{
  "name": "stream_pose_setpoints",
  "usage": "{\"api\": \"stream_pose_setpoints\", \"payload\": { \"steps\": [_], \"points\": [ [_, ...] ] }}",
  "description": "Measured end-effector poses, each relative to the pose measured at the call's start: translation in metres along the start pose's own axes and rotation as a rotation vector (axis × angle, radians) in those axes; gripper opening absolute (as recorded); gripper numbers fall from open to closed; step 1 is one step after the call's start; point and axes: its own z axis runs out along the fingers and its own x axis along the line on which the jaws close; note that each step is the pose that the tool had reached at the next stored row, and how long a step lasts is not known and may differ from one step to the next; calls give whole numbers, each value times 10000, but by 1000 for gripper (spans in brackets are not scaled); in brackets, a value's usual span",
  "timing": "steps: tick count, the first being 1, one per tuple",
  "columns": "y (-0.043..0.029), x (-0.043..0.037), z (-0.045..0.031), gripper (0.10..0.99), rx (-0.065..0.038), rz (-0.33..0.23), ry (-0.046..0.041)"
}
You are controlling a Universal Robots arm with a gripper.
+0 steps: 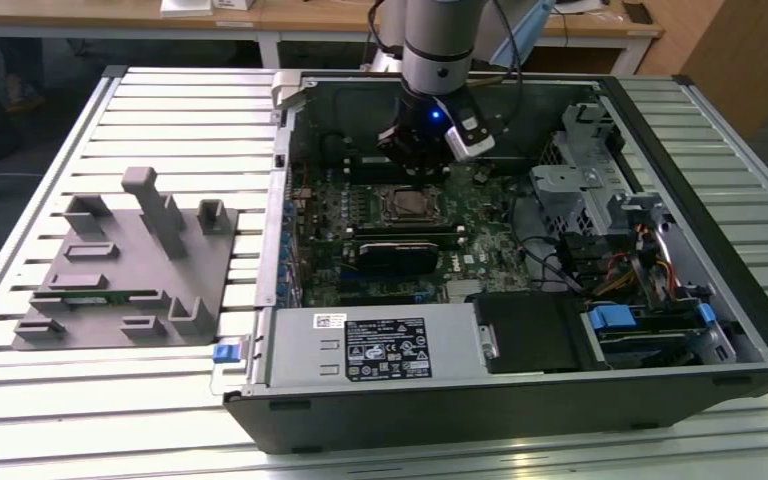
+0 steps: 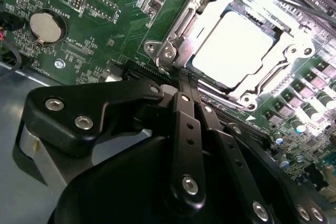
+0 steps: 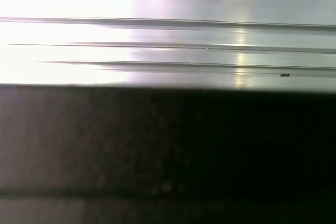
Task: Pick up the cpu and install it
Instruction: 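Install the first cpu locking lever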
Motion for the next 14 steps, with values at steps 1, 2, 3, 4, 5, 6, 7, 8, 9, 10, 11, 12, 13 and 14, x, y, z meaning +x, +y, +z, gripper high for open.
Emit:
{"api": "stream_pose_setpoints", "payload": {
  "steps": [1, 2, 3, 4, 5, 6, 7, 8, 9, 10, 11, 12, 13, 14],
  "points": [
    [1, 0, -3, 106, -4, -1, -1],
    [4, -1, -14, 106, -13, 0, -7],
    [6, -2, -35, 106, -16, 1, -8],
    [6, -1, -65, 106, -7, 1, -2],
    [6, -1, -94, 106, -2, 1, 0],
    [8, -1, -111, 106, -3, 1, 0],
    [8, -2, -115, 106, 3, 1, -1],
    [8, -2, -115, 106, 11, 1, 0],
    [6, -1, -116, 106, 20, 0, 0],
    [5, -1, -116, 106, 30, 1, 1],
    [4, -2, -116, 106, 39, 2, 1],
    [3, -2, -115, 106, 38, 1, 1],
    [0, -3, -115, 106, 39, 0, 1],
    [-5, -4, -115, 106, 40, 0, 2]
  ]
}}
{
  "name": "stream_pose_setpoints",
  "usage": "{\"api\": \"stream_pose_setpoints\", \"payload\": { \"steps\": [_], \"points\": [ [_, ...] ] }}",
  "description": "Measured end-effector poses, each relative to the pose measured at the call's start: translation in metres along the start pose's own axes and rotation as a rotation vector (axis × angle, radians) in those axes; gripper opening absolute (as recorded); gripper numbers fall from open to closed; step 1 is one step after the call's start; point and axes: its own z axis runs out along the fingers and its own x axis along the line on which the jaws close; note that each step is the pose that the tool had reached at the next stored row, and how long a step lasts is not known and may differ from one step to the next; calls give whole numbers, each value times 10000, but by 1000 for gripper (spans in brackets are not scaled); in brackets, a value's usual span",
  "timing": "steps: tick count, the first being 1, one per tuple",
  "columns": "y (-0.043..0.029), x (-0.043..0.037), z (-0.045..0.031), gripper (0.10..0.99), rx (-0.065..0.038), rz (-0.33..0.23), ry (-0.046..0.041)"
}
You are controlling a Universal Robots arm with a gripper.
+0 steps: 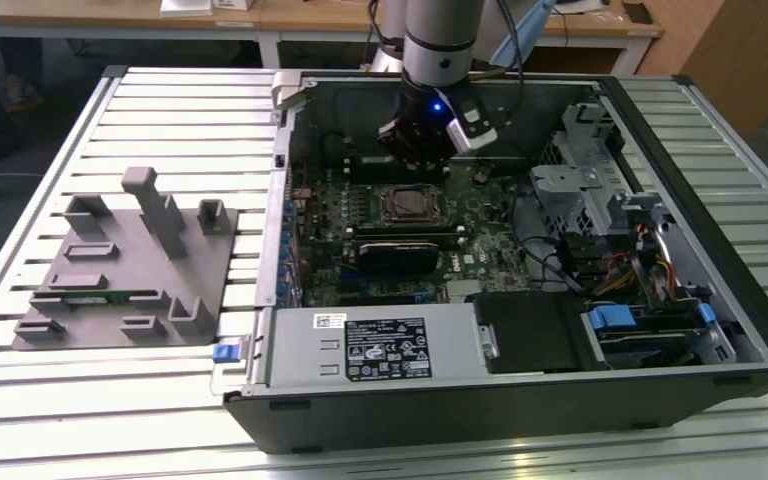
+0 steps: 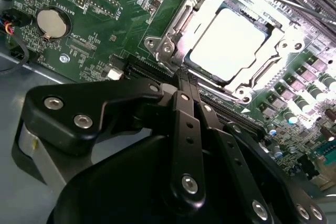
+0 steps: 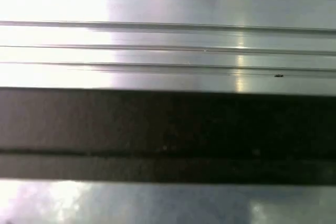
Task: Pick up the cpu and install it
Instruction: 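Install the first cpu locking lever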
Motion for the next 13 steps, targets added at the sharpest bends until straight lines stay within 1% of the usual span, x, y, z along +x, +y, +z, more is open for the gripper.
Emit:
{"api": "stream_pose_setpoints", "payload": {
  "steps": [13],
  "points": [
    [-45, -14, 1, 106, -2, 0, -1]
  ]
}}
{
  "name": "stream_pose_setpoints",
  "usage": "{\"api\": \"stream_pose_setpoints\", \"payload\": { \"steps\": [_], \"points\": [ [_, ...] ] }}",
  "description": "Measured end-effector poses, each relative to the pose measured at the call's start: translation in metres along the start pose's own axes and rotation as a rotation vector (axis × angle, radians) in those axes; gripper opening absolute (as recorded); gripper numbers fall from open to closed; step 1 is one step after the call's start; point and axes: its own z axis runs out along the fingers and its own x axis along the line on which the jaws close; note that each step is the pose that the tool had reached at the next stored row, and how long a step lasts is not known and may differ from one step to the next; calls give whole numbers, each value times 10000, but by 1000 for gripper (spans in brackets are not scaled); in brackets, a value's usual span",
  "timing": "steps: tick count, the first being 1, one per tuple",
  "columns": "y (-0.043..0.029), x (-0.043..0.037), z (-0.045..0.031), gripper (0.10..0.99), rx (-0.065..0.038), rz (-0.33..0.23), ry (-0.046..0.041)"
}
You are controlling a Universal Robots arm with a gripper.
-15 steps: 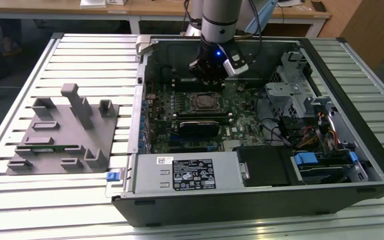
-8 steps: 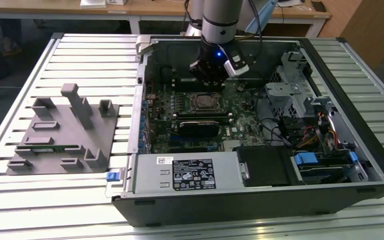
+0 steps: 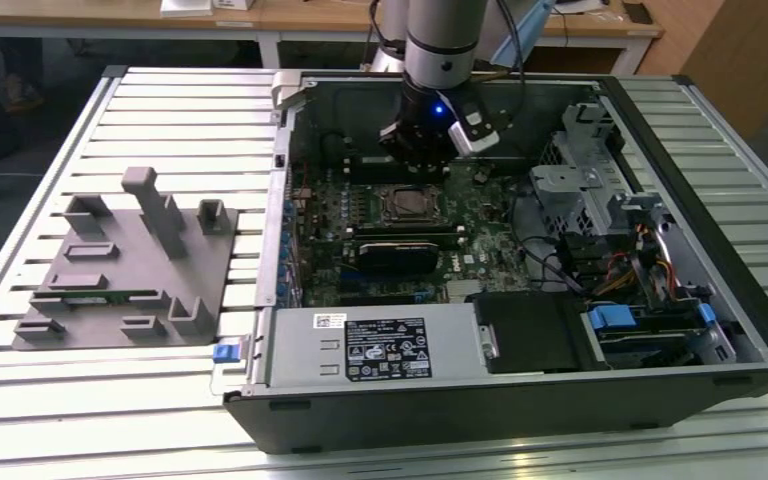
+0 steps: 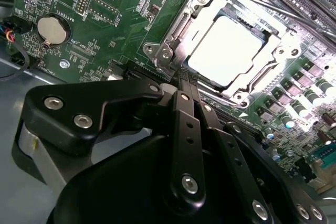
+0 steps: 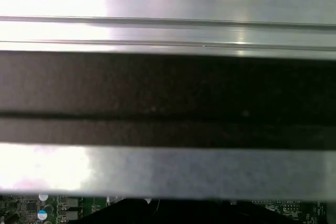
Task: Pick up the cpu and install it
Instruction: 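Install the second cpu locking lever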
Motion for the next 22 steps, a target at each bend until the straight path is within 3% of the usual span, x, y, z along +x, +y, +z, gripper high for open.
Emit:
{"api": "stream_pose_setpoints", "payload": {
  "steps": [22],
  "points": [
    [-132, -2, -20, 106, 3, 1, 2]
  ]
}}
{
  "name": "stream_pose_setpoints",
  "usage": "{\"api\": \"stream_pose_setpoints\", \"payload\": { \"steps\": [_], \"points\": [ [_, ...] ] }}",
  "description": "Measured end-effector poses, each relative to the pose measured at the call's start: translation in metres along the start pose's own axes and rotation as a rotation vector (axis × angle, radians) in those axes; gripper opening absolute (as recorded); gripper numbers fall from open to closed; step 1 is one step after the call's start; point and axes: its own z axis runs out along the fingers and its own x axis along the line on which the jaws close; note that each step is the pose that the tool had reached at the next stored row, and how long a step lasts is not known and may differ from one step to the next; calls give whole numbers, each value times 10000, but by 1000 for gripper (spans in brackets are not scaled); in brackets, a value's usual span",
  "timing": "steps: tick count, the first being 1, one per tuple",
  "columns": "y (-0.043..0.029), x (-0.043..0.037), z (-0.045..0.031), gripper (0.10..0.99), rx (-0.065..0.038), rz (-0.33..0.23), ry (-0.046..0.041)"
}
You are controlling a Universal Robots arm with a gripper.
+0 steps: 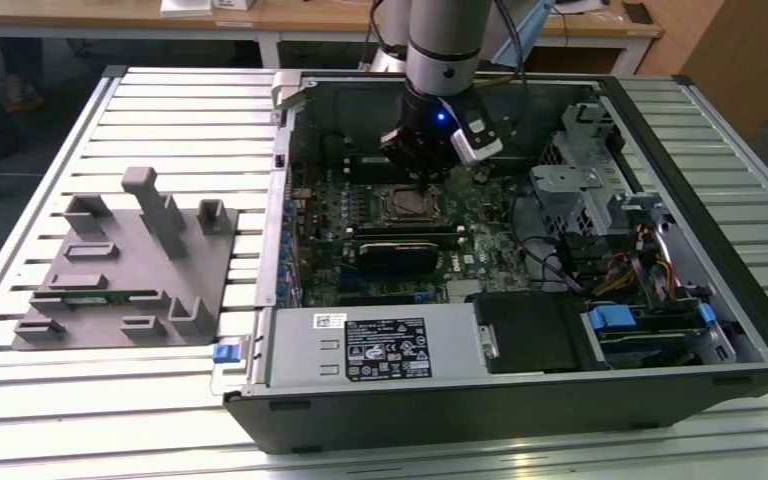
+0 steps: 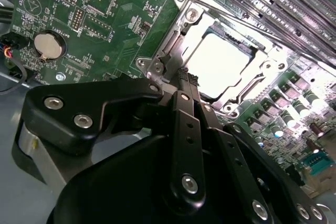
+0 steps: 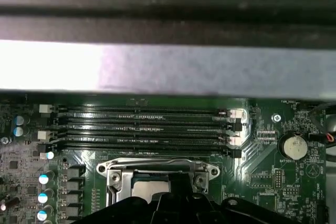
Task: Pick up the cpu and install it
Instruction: 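Install the second cpu locking lever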
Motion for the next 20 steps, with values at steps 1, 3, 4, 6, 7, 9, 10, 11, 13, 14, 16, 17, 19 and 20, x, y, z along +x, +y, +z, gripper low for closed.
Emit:
{"api": "stream_pose_setpoints", "payload": {
  "steps": [1, 3, 4, 6, 7, 9, 10, 11, 13, 14, 16, 17, 19, 20],
  "points": [
    [0, 0, -15, 106, -1, 1, -1],
    [3, -2, -61, 106, -4, -1, -3],
    [4, -2, -92, 106, -2, -1, -2],
    [8, -2, -163, 106, -1, -1, -1],
    [9, -3, -191, 106, -2, -1, -1],
    [6, -3, -214, 106, -2, -2, -1],
    [1, -4, -215, 106, -3, -3, -1],
    [-7, -3, -215, 106, -4, -2, -2],
    [-42, -3, -217, 106, -3, -1, -2],
    [-63, -3, -219, 106, -1, -1, -1],
    [-104, -3, -221, 106, -2, -2, -1],
    [-122, -3, -222, 106, -3, -1, -1],
    [-159, -3, -224, 106, -2, -1, -1],
    [-176, -3, -225, 106, -2, -1, -1]
  ]
}}
